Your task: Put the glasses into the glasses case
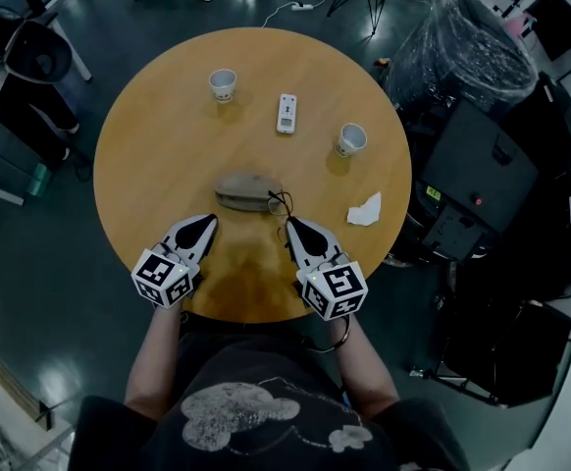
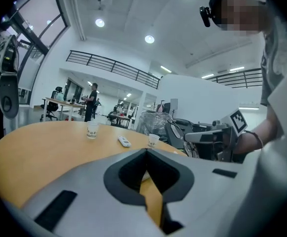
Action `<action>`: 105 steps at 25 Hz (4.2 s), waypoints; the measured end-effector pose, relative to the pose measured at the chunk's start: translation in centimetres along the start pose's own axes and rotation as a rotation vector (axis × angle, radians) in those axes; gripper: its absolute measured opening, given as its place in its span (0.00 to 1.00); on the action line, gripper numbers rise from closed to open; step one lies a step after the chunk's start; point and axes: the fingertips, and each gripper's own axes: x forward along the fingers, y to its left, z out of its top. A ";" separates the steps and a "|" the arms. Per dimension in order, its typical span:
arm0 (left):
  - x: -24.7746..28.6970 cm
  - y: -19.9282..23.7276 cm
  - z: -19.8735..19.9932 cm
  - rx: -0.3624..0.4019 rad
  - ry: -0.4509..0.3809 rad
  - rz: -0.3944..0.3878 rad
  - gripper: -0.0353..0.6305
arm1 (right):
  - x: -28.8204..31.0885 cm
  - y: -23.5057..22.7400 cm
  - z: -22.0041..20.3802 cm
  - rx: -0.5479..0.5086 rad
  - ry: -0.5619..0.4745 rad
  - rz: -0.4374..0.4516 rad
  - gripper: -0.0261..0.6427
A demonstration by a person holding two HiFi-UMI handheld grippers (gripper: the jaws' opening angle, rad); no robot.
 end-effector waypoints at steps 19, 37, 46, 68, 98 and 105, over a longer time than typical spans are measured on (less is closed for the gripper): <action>5.7 6.5 -7.3 0.032 0.273 0.053 0.06 | 5.0 3.4 -6.1 -0.421 0.277 0.140 0.02; 7.4 7.5 -8.3 0.053 0.331 0.014 0.06 | 9.9 1.6 -10.0 -0.773 0.600 0.201 0.03; 7.9 7.5 -7.9 0.070 0.336 0.018 0.06 | 11.9 0.7 -8.9 -0.798 0.629 0.132 0.02; 8.6 7.1 -7.8 0.058 0.332 0.005 0.06 | 15.3 -0.8 -8.7 -1.146 0.488 -0.139 0.03; 8.6 7.4 -7.8 0.018 0.324 0.010 0.06 | 14.4 0.8 -8.9 -0.987 0.441 -0.025 0.23; 8.1 7.0 -7.2 0.019 0.309 0.008 0.06 | 12.2 1.9 -8.0 -0.885 0.384 -0.026 0.23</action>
